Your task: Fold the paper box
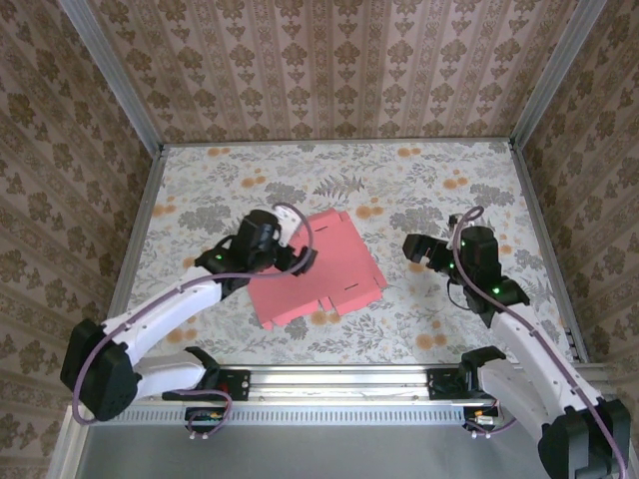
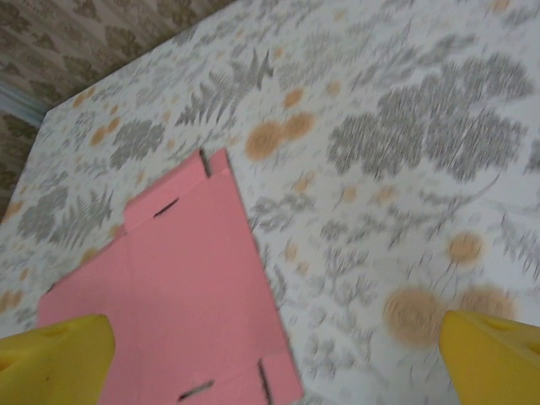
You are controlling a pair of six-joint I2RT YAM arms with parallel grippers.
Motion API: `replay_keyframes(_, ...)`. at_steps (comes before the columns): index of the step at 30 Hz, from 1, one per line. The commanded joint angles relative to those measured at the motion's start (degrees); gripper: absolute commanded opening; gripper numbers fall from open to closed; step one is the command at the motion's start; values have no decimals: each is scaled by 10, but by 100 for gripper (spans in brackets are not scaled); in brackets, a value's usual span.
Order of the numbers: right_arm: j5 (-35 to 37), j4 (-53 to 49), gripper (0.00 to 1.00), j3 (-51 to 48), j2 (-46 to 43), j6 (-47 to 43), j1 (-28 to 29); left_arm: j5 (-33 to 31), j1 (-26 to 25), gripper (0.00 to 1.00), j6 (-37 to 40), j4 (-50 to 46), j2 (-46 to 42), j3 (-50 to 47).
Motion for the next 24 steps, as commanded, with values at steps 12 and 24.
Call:
replay_keyframes(12,-107,-246,100,10,-174,89,-17,24,-137,95,123,-187,246,183)
replay_keyframes(24,-111,-303,100,33,-208,58,-30,128,-166,89,143,-227,365,285)
